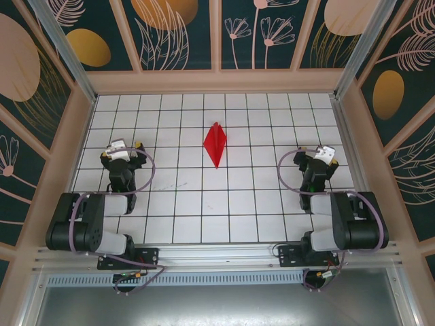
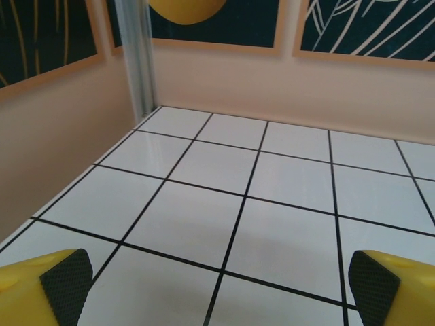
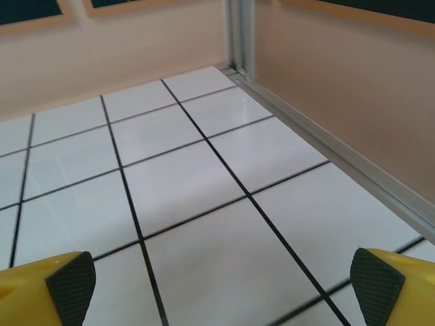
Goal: Fold a paper plane with a square sheet of paper (pick it up from the middle)
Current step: Reset both arms
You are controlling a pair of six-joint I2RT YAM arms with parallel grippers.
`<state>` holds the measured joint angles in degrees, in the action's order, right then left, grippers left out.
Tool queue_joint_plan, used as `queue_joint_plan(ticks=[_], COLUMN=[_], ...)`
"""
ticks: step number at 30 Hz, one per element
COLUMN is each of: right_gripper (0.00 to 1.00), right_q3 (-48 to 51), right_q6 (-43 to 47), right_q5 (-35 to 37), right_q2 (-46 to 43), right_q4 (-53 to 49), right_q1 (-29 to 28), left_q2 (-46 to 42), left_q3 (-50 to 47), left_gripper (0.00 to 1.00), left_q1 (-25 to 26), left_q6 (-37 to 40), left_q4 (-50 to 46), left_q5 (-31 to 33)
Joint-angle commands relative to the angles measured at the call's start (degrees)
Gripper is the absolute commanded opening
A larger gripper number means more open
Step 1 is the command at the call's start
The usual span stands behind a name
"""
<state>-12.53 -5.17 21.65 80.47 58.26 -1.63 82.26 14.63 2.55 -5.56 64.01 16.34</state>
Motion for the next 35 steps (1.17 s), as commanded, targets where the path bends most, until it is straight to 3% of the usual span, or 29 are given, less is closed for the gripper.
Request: queue_joint_plan(ticks=[1,9,12,15,16,35], right_gripper=[0.99,0.99,0.99,0.99,0.99,0.99], right_q3=[-0.83,-3.31,-2.43,0.77,0.01,0.27], right_q6=[1.86,2.53,3.12,3.71,3.32,3.24], right_q5=[-8.33,-10.55,-12.80,-14.77,-14.66,-15.08], right_q2=[4.08,5.28,5.49,8.52,7.56,7.83], right_q4=[10.33,7.01,8.61,17.59,14.15,15.16], right_q1=[1.13,1.27,1.42,1.77,1.75,2.02], left_q2=[2.40,4.88,4.94,5.02,4.97,5.02], left_q3=[-1.51,-1.37,-1.37,-1.14,-1.08,-1.10], left_gripper=[0.99,0.99,0.99,0.99,0.99,0.99], left_q1=[-0.60,-2.36,-2.36,-2.37,-2.33,-2.37], left_q6=[1.70,1.15,1.16,1.15,1.14,1.23], left_q4=[8.29,9.55,9.62,9.29,9.29,9.25], left_q5=[-5.88,-10.28,-10.18,-9.32,-9.30,-9.65])
